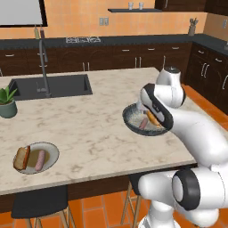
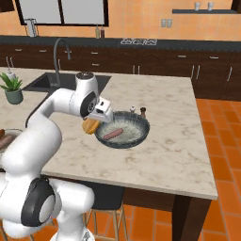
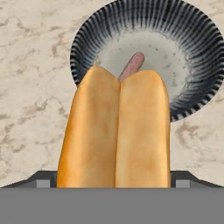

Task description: Place one bun and one sausage from the bowl on each plate.

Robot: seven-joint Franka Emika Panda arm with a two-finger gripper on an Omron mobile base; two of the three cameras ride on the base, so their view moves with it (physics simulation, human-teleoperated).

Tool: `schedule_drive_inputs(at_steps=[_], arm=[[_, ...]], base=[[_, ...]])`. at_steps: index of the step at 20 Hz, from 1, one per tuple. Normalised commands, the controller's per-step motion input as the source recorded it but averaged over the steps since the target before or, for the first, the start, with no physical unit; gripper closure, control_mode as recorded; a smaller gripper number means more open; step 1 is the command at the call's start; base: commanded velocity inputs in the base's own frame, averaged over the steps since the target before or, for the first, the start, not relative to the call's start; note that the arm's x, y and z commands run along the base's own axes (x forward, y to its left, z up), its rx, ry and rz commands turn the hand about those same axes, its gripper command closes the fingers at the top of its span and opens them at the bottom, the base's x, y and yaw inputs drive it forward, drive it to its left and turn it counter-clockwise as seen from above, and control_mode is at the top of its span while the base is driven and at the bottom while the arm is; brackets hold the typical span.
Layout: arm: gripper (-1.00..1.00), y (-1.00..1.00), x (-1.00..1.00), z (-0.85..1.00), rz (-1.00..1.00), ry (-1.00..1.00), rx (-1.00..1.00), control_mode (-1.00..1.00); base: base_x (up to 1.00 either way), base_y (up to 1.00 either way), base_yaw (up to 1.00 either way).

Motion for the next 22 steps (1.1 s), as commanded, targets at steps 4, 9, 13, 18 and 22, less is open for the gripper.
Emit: schedule_drive_inputs(at_steps=[4,9,13,18,22], arm=[[1.0,0.01,-0.63,0.19,0.0,0.0,-0.01,-1.0],[1.0,-0.01,-0.24,0.19,0.0,0.0,0.0,-1.0],[1.0,0.0,0.0,0.15,0.0,0.0,0.0,-1.0],[1.0,0.0,-0.12,0.06,0.0,0.0,-0.02,-1.0],[1.0,0.01,-0.04,0.0,0.0,0.0,-0.01,1.0]], base=[[0.0,0.0,0.0],[0.0,0.0,0.0],[0.0,0.0,0.0],[0.0,0.0,0.0],[-0.54,0.06,0.0]])
